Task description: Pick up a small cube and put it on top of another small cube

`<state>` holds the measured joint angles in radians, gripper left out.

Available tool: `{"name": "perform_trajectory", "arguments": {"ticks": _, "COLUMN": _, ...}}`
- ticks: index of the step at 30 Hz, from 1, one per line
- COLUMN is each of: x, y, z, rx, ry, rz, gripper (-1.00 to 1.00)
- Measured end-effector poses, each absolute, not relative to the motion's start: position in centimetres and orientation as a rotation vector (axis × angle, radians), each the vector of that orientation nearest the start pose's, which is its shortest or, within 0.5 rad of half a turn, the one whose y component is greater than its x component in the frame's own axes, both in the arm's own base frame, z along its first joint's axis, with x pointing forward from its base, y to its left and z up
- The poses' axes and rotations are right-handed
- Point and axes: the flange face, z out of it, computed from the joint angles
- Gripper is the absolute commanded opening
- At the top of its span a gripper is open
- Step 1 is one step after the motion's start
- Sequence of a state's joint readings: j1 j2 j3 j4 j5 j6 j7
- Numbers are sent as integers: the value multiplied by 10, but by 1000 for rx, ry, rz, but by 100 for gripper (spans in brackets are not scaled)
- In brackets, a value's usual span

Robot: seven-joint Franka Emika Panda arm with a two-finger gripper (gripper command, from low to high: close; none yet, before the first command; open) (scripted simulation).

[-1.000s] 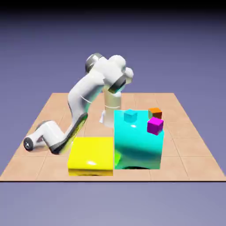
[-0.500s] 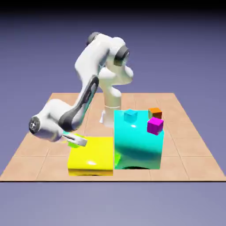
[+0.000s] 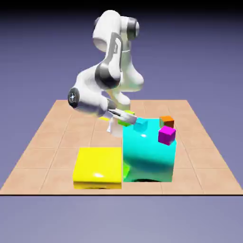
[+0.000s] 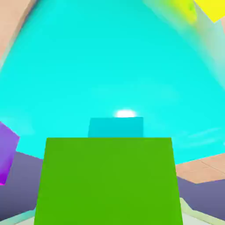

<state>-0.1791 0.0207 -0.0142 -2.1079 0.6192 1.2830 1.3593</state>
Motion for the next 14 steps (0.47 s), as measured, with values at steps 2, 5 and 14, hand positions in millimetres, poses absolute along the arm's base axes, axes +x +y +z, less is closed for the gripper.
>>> {"name": "perform_trajectory", "arguments": {"ticks": 2, "x": 446, "y": -2, "z": 392, "rx": -1808, "ry": 1955, "rz": 1589, "gripper": -100}}
{"name": "perform_trajectory", "arguments": {"ticks": 5, "x": 434, "y": -8, "z": 373, "rx": -1746, "ry": 1980, "rz": 1575, "gripper": -100}}
{"name": "perform_trajectory", "arguments": {"ticks": 14, "x": 443, "y": 5, "z": 388, "rx": -1819, "ry": 1950, "rz": 1592, "gripper": 100}}
